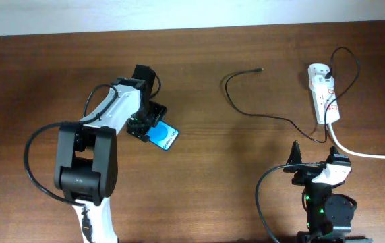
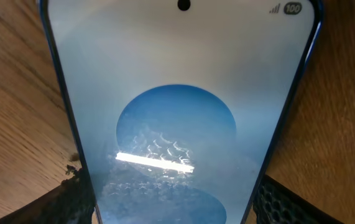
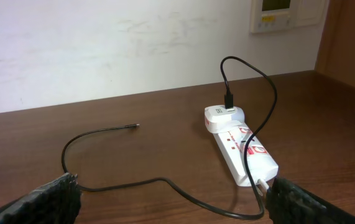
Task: Plug charger to phone and switch on socket
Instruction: 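Lift the phone with the left gripper and tilt it upright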
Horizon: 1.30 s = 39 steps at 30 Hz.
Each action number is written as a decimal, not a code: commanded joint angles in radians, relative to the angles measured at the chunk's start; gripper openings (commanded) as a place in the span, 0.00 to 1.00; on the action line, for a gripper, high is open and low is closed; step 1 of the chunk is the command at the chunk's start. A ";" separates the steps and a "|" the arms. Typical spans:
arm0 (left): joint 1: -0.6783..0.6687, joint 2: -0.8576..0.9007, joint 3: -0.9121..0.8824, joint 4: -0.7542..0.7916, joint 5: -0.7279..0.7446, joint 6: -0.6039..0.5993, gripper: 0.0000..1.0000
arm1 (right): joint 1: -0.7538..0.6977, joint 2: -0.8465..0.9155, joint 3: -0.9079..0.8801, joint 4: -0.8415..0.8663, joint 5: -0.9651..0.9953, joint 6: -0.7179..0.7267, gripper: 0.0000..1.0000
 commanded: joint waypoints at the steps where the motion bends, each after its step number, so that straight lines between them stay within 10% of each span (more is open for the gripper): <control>1: -0.004 0.026 -0.032 0.019 -0.001 0.096 0.75 | 0.001 -0.008 -0.009 -0.001 -0.005 0.000 0.99; 15: -0.004 0.016 0.055 0.011 0.708 0.570 0.68 | 0.001 -0.008 -0.009 -0.001 -0.005 0.000 0.99; 22: -0.004 0.016 0.055 -0.006 1.028 0.578 0.66 | 0.001 -0.008 -0.009 -0.001 -0.005 0.000 0.99; 39: -0.016 0.016 0.055 -0.072 1.186 0.578 0.68 | 0.001 -0.008 -0.009 -0.001 -0.005 0.000 0.99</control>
